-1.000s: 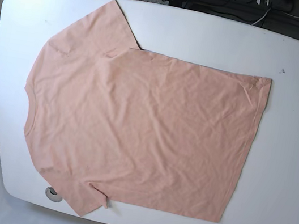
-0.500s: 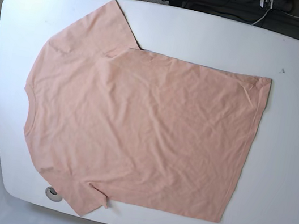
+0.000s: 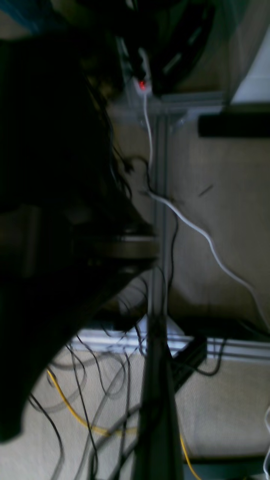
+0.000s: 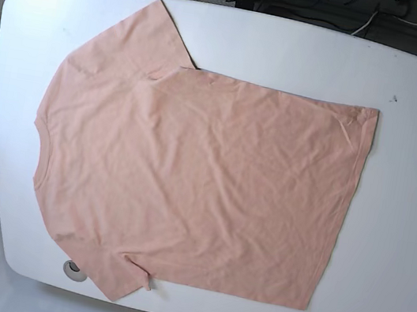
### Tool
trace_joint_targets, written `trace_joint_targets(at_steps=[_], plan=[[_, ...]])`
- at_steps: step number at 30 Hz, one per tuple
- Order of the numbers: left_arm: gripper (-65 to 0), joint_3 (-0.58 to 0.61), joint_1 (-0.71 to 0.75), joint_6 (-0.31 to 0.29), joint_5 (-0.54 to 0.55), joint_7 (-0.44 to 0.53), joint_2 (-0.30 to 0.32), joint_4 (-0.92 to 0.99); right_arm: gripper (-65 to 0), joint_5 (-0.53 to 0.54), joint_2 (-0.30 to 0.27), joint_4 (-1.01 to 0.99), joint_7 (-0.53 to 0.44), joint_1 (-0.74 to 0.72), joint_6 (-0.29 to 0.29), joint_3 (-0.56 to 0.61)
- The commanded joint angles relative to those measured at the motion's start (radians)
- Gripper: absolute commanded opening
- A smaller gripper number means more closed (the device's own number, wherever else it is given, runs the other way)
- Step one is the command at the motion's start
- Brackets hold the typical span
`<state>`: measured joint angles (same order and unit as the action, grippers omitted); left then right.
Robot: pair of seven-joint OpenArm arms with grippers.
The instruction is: Fold the T-shirt properly
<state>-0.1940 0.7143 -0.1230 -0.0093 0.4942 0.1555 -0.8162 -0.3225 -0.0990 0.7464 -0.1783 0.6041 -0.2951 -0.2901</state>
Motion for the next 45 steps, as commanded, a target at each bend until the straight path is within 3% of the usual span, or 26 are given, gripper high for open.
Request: trace_joint_targets(at_steps=[1,3,5,15,23,27,35,45], plan=[[-65.0,-0.010,0.068,0.004,0.004,0.011,0.011,-0.076,-65.0,0.062,-0.031,0.094,-0.008,0.078,-0.010,-0.004],[-65.0,-0.016,0.106,0.007,0.003,0.000,0.011,-0.131,-65.0,0.117,-0.043,0.161,-0.007,0.118,-0.018,-0.004],[-65.0,-0.022,0.190,0.006,0.025,-0.030,0.003,-0.255,-65.0,0.257,-0.078,0.310,-0.004,0.218,-0.032,-0.004],[-65.0,-0.035,0.335,0.000,0.049,-0.052,0.015,-0.484,-65.0,0.423,-0.118,0.621,-0.003,0.420,-0.020,-0.001],[-65.0,-0.075,0.393,0.000,0.068,-0.085,0.045,-0.619,-65.0,0.490,-0.137,0.768,0.029,0.488,-0.024,-0.021],[-65.0,-0.120,0.434,-0.009,0.090,-0.128,0.086,-0.724,-65.0,0.544,-0.154,0.875,0.103,0.523,-0.030,-0.050],[-65.0,-0.176,0.473,-0.021,0.115,-0.174,0.110,-0.859,-65.0,0.594,-0.155,1.013,0.168,0.543,-0.029,-0.096],[-65.0,-0.262,0.489,-0.091,0.156,-0.187,0.116,-1.046,-65.0,0.698,-0.147,1.216,0.270,0.516,-0.023,-0.160]])
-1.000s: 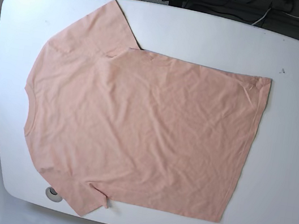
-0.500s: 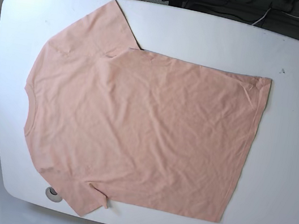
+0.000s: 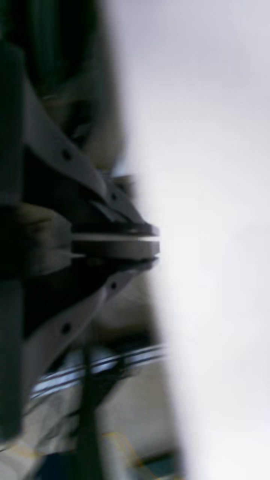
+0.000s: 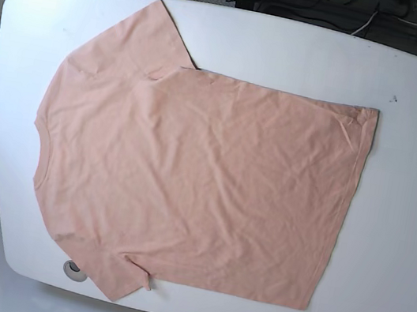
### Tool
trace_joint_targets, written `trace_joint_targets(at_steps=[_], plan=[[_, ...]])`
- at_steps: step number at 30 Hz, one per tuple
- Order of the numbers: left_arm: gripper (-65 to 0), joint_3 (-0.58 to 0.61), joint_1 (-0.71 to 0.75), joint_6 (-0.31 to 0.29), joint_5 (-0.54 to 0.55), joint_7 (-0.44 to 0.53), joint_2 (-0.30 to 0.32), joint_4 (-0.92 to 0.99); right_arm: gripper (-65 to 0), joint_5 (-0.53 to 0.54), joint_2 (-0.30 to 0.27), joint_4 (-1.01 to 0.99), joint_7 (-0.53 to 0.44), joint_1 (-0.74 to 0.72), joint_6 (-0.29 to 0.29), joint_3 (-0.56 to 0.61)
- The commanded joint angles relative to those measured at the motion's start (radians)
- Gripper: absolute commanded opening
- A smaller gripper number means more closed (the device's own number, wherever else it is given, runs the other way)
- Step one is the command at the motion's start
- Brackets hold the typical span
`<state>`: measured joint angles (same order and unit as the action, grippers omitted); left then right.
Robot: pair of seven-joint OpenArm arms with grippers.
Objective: Fold the T-shirt properly
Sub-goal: 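Lower both grippers toward the shirt's shoulder corners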
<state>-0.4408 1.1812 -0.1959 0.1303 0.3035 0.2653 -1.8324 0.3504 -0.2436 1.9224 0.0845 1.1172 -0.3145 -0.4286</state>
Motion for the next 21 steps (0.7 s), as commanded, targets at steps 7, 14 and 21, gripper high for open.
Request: trace_joint_targets(at_steps=[7,14,21], plan=[[-65.0,-0.057,0.018,-0.208,0.096,-0.037,-0.006,-0.117,-65.0,0.155,0.026,0.127,0.143,-0.100,-0.093,-0.157],[-65.0,-0.080,0.002,-0.268,0.155,-0.048,0.012,-0.125,-65.0,0.208,0.018,0.151,0.239,-0.153,-0.096,-0.227],[-65.0,-0.079,-0.002,-0.284,0.168,-0.055,0.038,-0.148,-64.3,0.222,0.016,0.145,0.258,-0.191,-0.091,-0.248]])
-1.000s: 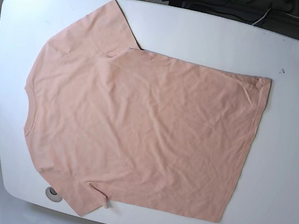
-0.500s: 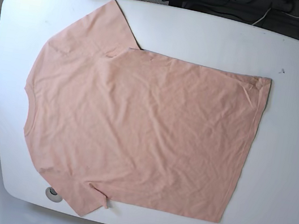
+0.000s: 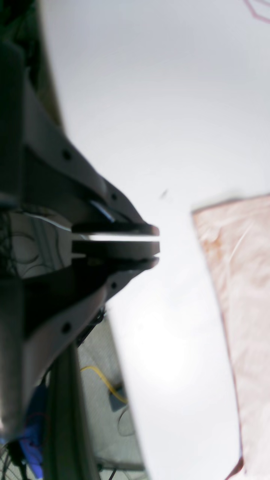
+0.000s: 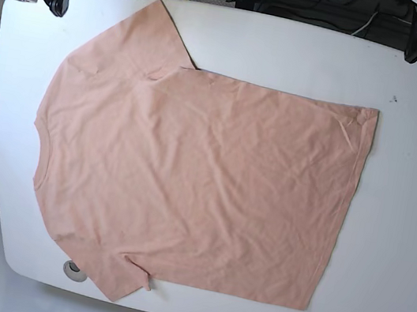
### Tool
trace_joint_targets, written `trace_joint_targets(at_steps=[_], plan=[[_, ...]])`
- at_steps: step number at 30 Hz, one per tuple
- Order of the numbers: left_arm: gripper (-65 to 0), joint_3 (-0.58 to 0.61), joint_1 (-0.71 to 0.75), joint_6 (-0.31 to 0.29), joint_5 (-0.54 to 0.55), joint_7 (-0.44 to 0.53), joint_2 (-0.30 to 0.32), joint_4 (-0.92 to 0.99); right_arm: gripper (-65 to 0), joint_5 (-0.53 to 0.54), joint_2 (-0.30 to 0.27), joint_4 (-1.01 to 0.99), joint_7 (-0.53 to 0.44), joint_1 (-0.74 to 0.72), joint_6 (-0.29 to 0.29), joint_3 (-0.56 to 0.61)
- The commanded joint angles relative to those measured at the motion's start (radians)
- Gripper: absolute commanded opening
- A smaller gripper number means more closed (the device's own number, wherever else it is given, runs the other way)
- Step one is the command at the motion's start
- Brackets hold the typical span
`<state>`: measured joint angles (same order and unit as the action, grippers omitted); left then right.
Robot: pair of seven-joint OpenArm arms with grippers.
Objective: Fold the T-shirt properly
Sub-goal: 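Lower both grippers toward the shirt's shoulder corners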
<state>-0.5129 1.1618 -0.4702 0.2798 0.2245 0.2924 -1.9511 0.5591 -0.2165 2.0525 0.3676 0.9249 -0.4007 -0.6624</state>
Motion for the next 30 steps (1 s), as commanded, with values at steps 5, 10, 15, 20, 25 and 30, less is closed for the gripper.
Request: trace_joint_targets(at_steps=[5,10,15,20,25,30], plan=[[-65.0,-0.014,0.025,-0.010,-0.003,0.041,0.037,-0.090,-64.9,-0.001,-0.014,-0.007,-0.044,-0.044,0.001,-0.022],[-65.0,-0.017,0.024,-0.009,-0.007,0.041,0.051,-0.123,-65.0,0.003,-0.015,-0.024,-0.057,-0.073,0.007,-0.020],[-65.0,-0.033,0.015,-0.011,-0.003,0.032,0.050,-0.134,-64.5,0.039,-0.020,-0.026,-0.054,-0.108,-0.007,-0.016],[-65.0,-0.079,-0.013,-0.013,0.011,0.022,0.029,-0.114,-64.6,0.133,-0.028,-0.025,-0.045,-0.145,-0.072,-0.016],[-64.4,-0.098,-0.039,-0.012,0.006,-0.002,0.022,-0.116,-64.3,0.243,-0.029,-0.052,-0.008,-0.182,-0.142,-0.019],[-64.9,-0.116,-0.070,-0.015,-0.037,-0.002,0.016,-0.107,-55.8,0.361,-0.007,-0.171,0.045,-0.287,-0.162,-0.056]])
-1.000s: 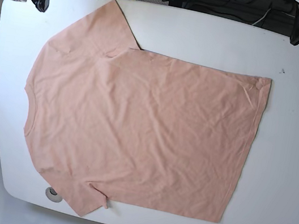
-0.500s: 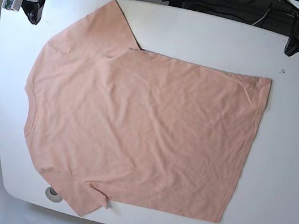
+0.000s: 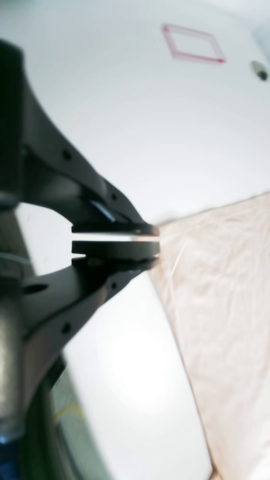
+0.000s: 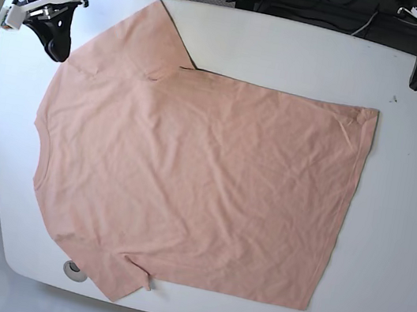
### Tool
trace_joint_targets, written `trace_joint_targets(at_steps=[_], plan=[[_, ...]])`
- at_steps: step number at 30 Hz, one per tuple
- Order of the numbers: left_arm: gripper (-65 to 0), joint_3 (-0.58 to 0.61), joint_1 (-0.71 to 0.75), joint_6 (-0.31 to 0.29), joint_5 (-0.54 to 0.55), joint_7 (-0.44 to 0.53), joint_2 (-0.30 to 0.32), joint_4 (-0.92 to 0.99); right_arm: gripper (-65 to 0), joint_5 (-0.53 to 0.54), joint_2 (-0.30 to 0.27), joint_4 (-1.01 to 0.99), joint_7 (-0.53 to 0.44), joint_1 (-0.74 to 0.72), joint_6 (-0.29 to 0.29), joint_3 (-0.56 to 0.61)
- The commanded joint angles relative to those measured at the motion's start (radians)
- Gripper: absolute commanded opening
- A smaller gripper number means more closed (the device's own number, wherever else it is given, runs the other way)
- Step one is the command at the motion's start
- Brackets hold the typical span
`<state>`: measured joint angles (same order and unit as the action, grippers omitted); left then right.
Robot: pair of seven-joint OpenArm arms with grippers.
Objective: Fold the T-shirt properly
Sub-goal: 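Lower both grippers toward the shirt's shoulder corners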
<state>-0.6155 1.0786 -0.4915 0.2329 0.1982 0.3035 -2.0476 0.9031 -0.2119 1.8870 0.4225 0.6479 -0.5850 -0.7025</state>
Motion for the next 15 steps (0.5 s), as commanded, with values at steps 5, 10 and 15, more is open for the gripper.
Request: trace_joint_targets(at_steps=[5,10,15], plan=[[-64.8,-0.020,0.007,0.004,0.008,0.012,0.001,-0.009,-49.2,0.014,0.005,-0.033,0.020,-0.039,0.019,-0.043],[-65.0,-0.030,-0.001,0.000,0.034,-0.066,0.002,0.001,-50.0,-0.020,0.024,-0.050,0.061,-0.063,-0.011,-0.096],[-65.0,-0.034,-0.024,0.002,0.082,-0.126,0.002,0.007,-51.3,-0.044,0.025,-0.050,0.080,-0.064,-0.016,-0.109]])
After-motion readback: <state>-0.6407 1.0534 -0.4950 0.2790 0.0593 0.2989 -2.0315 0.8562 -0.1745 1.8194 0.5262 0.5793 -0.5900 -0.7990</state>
